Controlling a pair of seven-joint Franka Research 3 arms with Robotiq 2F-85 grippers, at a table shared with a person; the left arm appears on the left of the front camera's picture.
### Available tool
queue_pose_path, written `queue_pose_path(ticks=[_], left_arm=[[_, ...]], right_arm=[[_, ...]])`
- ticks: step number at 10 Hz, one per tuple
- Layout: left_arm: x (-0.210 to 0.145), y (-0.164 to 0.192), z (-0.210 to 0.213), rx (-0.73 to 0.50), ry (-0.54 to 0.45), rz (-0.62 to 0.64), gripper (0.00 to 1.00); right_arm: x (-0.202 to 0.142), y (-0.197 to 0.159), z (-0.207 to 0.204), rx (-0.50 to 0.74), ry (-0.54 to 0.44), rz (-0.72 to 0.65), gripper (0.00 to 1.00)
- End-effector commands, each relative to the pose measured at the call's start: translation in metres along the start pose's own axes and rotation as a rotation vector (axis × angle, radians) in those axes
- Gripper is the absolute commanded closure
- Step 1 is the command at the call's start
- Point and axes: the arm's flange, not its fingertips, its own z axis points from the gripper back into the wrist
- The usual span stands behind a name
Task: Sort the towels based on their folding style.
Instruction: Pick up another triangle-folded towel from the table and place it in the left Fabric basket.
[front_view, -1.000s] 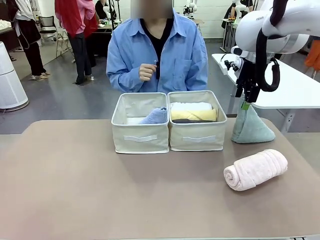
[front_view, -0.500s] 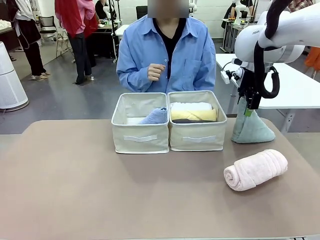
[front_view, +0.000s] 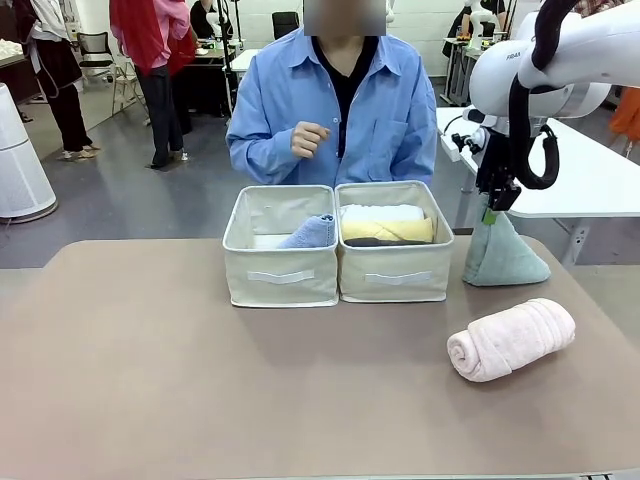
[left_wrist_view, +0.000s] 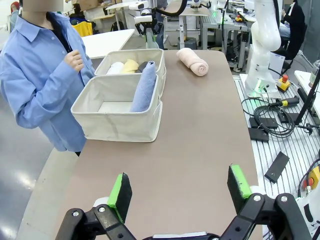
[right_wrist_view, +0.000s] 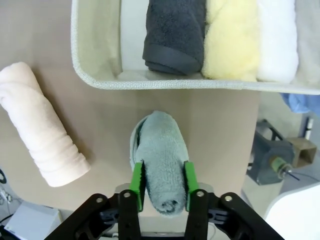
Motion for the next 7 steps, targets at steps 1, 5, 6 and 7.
queue_pose_path(ticks=[1,5,6,7], left_arm=[[0.001,-0.001,0.001,-0.001,-0.004,-0.008,0.00],[0.001,-0.001,0.001,-0.001,-0.004,-0.008,0.00],[0.001,-0.001,0.001,-0.001,-0.004,-0.008,0.00],[0.001,-0.001,0.001,-0.001,-0.004,-0.008,0.00]], right_arm=[[-0.001,0.013,0.011,-0.021,0.023,0.034,0.98],[0.003,0.031,0.034,-0.030,0.057,0.045,1.00],[0.005,0.033,0.037,-0.027,0.066,0.054,1.00],[0.008,0.038,0.042,0.006,0.069,0.027,1.00]])
